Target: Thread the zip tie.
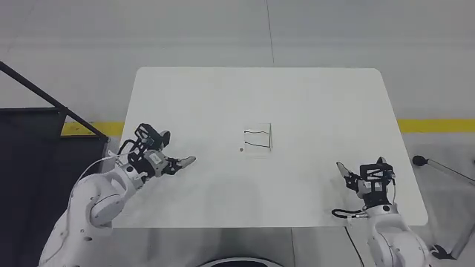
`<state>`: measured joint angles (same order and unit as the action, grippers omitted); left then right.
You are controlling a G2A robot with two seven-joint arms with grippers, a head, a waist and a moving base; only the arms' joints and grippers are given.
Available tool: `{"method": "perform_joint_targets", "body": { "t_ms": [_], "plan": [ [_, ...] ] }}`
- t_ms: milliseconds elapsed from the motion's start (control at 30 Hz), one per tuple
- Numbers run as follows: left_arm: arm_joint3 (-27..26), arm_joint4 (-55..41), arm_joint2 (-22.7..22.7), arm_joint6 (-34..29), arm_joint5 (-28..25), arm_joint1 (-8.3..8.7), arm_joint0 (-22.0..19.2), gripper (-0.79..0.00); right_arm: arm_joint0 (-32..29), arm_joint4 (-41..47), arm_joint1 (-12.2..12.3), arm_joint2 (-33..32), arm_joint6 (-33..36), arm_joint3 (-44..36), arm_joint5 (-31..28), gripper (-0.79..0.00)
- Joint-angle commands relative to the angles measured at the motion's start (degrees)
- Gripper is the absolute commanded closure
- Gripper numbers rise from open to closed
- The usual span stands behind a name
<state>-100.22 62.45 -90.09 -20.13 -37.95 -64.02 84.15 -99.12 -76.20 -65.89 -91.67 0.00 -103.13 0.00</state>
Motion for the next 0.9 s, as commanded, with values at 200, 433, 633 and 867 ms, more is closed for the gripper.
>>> {"method": "perform_joint_targets", "body": {
  "t_ms": [200,433,633,867],
  "plan": [
    [3.8,-8.7,5.4,-6.5,-4.5,0.00,-6.8,-0.785,0.0,0.0,0.0,0.0,0.0,0.0,0.0,-0.785],
    [4.2,-10.4,5.4,-7.9,-3.7,0.02,-7.5,-0.785,0.0,0.0,0.0,0.0,0.0,0.0,0.0,-0.785],
    [5.4,-13.1,6.0,-9.0,-4.3,0.14,-7.1,-0.785,0.0,0.0,0.0,0.0,0.0,0.0,0.0,-0.785],
    [7.7,-25.3,11.6,-18.5,1.0,-0.29,-12.5,-0.785,0.0,0.0,0.0,0.0,0.0,0.0,0.0,-0.785]
  ]
}}
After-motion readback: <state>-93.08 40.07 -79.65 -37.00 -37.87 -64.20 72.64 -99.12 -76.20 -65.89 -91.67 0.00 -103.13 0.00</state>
